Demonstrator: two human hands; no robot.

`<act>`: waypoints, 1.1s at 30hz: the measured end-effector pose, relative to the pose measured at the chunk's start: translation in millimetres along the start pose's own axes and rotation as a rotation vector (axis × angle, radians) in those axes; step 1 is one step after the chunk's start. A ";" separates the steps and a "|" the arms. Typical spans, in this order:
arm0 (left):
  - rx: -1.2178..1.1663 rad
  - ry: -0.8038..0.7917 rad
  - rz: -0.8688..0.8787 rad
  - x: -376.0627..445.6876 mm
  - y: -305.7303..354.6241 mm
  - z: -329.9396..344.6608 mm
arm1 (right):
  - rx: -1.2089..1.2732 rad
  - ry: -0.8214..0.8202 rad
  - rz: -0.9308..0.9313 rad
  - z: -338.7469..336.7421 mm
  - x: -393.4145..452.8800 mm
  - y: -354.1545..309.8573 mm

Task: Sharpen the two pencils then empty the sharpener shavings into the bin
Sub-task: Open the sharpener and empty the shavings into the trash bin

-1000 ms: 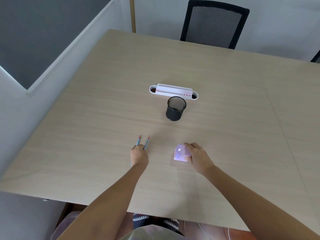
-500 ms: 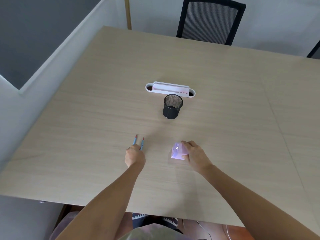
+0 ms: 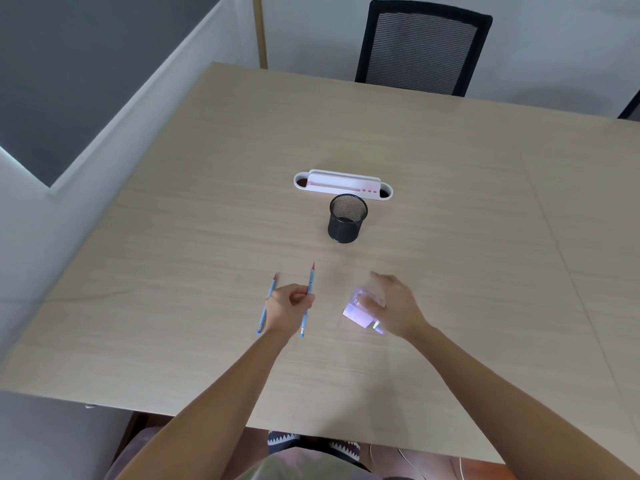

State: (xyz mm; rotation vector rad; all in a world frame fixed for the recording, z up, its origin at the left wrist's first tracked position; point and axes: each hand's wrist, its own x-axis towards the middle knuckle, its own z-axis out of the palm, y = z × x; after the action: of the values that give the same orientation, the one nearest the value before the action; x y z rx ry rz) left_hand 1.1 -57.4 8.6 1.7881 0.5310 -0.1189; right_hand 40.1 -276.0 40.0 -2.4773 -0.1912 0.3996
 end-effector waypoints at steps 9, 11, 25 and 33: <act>-0.124 -0.200 0.008 -27.7 24.9 -4.0 | 0.600 -0.088 0.193 -2.9 31.3 -64.4; -0.097 -0.193 0.012 -30.8 25.1 -4.5 | 0.586 -0.097 0.175 1.0 32.9 -68.4; 0.008 -0.181 0.011 -34.8 16.8 -5.6 | 0.393 0.292 0.344 -6.0 52.0 -58.7; 0.243 0.113 -0.069 -15.3 -0.5 -15.9 | 0.161 0.220 0.554 -2.5 38.7 -15.5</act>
State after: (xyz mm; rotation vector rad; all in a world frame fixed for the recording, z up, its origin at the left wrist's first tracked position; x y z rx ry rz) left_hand -15.8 -46.9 18.1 2.0223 0.6835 -0.1355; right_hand 76.8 -256.2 42.0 -2.3603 0.6047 0.3450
